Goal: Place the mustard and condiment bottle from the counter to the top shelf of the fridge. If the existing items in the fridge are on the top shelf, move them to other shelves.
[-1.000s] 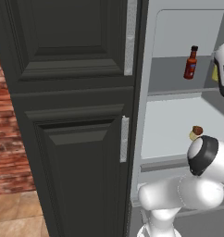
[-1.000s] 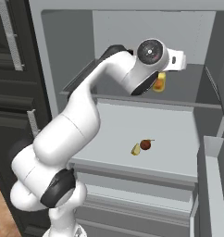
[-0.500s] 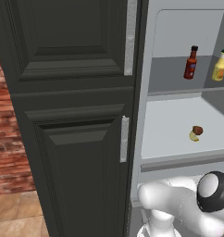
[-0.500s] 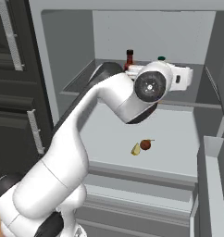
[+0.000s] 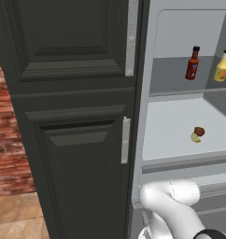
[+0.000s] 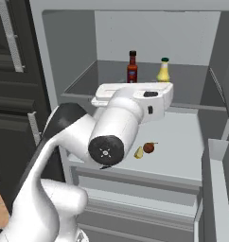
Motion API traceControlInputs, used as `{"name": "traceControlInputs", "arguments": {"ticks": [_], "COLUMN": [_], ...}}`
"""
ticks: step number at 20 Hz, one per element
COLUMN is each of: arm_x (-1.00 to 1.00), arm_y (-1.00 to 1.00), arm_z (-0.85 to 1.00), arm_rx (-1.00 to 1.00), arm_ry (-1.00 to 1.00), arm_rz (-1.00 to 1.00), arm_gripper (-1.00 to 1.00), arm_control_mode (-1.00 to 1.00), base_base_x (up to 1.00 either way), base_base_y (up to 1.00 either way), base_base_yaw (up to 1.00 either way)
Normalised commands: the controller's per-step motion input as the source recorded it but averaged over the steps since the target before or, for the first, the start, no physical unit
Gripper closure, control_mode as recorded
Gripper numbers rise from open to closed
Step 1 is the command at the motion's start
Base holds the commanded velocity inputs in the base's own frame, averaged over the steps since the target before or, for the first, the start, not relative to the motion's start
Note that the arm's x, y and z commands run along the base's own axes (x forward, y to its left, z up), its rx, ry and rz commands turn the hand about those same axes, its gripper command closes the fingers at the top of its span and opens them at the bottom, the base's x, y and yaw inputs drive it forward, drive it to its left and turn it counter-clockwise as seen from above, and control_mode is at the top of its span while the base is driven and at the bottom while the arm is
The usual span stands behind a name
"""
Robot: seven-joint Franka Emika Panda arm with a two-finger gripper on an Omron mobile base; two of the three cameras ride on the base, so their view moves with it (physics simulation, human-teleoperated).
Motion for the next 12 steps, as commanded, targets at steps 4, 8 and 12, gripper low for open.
{"name": "traceControlInputs", "arguments": {"ticks": [4,8,12], "arm_x": [-1.00,-1.00,-1.00], "arm_y": [0.99,1.00,1.00], "arm_z": [0.06,0.00,0.00], "arm_rx": [-0.20,-0.24,-0.25], "arm_ry": [-0.09,-0.01,0.00], "arm_rz": [-0.10,-0.09,-0.07], "arm_gripper": [-1.00,-1.00,-1.00], "arm_control_mode": [-1.00,-1.00,-1.00], "base_base_x": [0.00,0.00,0.00], "base_base_y": [0.00,0.00,0.00], "base_base_yaw": [0.00,0.00,0.00]}}
